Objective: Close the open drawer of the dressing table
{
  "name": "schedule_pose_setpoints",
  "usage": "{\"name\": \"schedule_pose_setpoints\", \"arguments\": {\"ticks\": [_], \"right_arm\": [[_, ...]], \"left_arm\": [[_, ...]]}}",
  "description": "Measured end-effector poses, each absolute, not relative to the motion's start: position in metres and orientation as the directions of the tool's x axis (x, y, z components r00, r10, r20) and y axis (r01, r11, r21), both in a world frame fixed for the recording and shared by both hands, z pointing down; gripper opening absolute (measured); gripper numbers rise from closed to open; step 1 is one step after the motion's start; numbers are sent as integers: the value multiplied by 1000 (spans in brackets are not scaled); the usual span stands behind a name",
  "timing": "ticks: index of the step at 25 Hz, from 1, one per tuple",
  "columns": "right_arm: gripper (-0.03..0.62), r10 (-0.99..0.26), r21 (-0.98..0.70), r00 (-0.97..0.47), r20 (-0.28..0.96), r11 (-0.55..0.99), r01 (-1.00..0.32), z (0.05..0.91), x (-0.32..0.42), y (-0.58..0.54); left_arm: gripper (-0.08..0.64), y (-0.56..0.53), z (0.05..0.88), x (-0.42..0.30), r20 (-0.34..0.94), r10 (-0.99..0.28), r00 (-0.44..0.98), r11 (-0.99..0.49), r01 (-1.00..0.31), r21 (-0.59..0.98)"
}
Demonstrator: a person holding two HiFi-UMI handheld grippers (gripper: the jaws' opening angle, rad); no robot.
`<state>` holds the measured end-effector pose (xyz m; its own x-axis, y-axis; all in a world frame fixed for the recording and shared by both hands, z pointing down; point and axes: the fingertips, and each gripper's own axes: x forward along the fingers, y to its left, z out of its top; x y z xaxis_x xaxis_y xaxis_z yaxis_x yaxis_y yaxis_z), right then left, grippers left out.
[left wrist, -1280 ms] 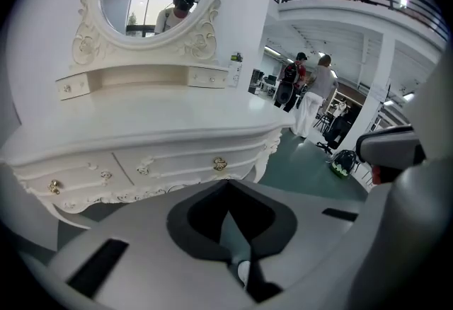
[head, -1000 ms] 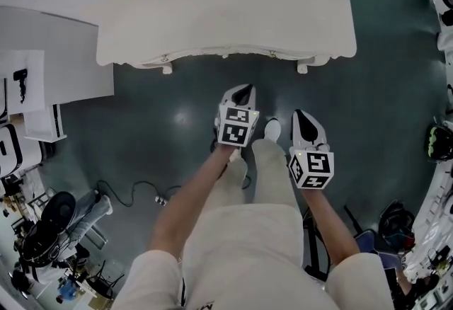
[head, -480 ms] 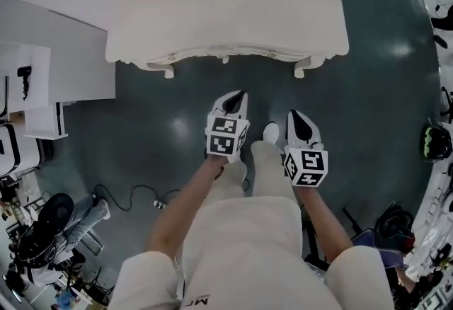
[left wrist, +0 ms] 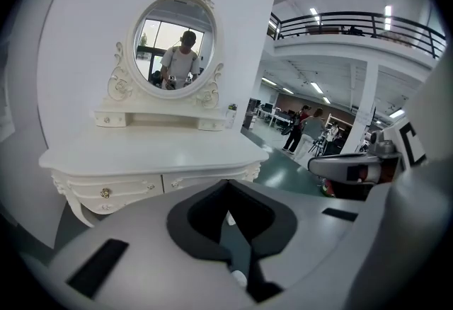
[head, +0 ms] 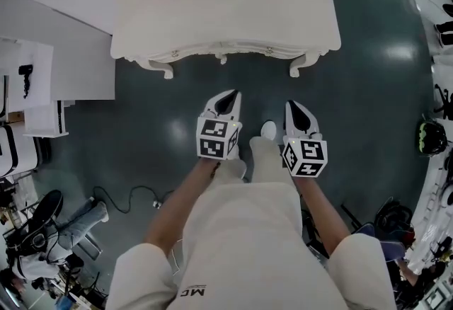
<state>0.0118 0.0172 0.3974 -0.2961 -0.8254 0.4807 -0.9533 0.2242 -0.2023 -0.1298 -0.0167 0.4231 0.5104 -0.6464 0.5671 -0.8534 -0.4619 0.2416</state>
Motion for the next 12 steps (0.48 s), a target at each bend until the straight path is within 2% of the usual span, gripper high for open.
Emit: {"name": "schedule_pose_setpoints", "arguments": {"ticks": [12], "right_arm": [[2,-852,-142,-287,438,250,-958,365,-19,55]], "left_arm": [[9,21,382,-159,506,-681,530,-488,-843,226]]}}
